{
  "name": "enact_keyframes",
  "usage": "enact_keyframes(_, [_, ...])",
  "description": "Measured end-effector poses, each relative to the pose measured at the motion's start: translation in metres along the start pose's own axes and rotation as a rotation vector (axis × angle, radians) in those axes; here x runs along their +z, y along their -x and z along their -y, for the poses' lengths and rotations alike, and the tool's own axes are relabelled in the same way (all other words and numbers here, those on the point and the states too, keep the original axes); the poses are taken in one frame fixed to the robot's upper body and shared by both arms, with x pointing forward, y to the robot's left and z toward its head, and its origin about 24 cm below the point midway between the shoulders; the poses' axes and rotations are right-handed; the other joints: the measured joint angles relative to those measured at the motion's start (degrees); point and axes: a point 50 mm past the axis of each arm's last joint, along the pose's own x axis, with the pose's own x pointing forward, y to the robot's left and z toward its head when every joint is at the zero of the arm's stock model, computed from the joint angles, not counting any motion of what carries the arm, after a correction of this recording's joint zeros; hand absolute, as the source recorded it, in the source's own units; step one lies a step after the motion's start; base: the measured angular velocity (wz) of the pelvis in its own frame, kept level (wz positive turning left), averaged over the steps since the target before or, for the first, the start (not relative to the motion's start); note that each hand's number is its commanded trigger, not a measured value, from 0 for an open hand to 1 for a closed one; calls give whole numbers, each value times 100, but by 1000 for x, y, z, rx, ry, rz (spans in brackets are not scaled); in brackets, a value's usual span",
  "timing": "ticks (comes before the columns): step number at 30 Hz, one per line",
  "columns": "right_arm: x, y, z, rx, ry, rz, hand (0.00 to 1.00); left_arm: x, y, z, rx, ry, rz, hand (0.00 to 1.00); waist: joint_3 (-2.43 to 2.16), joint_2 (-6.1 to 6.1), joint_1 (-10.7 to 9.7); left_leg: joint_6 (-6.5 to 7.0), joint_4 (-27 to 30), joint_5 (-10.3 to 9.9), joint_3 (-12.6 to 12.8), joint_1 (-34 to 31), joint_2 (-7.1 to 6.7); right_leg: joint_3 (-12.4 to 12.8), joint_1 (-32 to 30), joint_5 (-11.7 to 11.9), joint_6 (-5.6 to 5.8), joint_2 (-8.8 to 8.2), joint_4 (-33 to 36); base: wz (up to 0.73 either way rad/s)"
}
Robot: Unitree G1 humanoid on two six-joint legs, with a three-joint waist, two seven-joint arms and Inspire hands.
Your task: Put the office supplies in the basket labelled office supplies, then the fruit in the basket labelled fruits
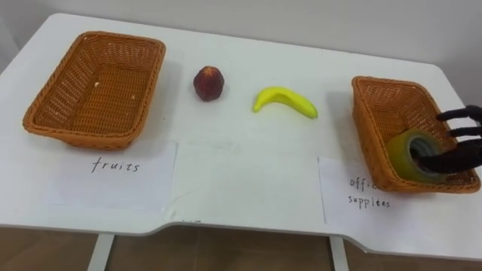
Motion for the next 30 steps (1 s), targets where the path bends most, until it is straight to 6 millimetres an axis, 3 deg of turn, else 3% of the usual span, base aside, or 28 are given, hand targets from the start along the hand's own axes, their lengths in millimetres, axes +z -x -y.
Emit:
enact_keyframes(22, [2, 0, -5, 35, 16, 7, 0, -2, -1, 2, -16, -10, -16, 0, 3, -27, 23, 0, 1, -1, 1, -8, 2, 27, -5, 0, 0, 4, 0, 0])
enact_keyframes(30, [17, 2, 0, 15, 17, 71, 0, 0, -1, 2, -16, -8, -9, 0, -7, -41, 17, -1, 0, 0, 24, 44, 3, 44, 2, 0, 0, 3, 7, -1])
